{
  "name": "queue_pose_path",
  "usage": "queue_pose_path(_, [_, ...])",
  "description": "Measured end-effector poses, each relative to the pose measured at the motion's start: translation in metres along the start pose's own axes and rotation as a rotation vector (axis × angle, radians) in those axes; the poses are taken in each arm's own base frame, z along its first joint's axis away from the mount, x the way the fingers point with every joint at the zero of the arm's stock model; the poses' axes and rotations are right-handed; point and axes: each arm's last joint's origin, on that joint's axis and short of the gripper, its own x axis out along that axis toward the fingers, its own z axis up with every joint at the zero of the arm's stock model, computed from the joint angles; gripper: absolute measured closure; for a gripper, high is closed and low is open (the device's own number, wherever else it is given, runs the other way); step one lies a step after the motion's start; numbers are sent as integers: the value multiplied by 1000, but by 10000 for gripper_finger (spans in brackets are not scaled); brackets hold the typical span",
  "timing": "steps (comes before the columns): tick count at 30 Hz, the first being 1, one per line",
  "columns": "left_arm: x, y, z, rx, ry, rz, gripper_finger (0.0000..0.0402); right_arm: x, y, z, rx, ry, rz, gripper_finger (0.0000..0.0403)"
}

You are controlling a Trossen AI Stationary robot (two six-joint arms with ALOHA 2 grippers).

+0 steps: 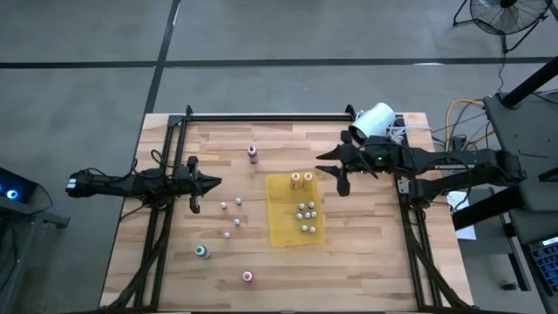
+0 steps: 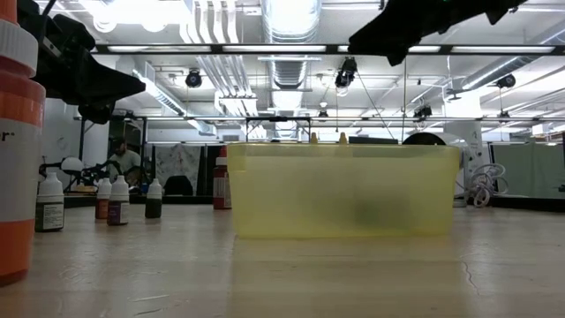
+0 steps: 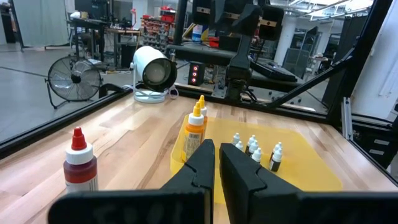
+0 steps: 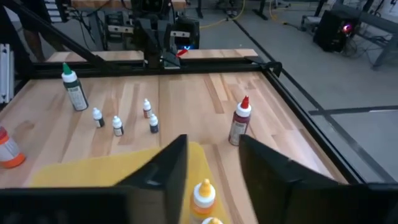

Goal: Pick & Place food coloring
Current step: Put the small orange food coloring bottle into the yellow bin

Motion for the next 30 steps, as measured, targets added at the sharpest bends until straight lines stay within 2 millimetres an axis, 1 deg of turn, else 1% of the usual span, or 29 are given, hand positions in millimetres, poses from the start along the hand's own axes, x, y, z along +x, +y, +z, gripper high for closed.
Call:
queue_pose_path(5, [0, 0, 0, 0, 0, 0, 402, -13, 0, -11, 3, -11, 4, 367])
queue_pose_path(6, [0, 0, 0, 0, 0, 0, 402, -15, 0, -15, 6, -9, 5, 381])
queue_pose_path(7, [0, 0, 0, 0, 0, 0, 402, -17, 0, -18, 9, -9, 6, 387])
queue_pose_path(12, [0, 0, 0, 0, 0, 0, 402, -30, -1, -33, 64, -25, 8, 390])
queue_pose_path(21, [0, 0, 0, 0, 0, 0, 402, -53, -2, -48, 153, -93, 9, 390])
queue_pose_path(27, [0, 0, 0, 0, 0, 0, 402, -63, -2, -53, 153, -133, 12, 390])
queue_pose_path(30, [0, 0, 0, 0, 0, 0, 402, -67, -2, -58, 154, -141, 12, 390])
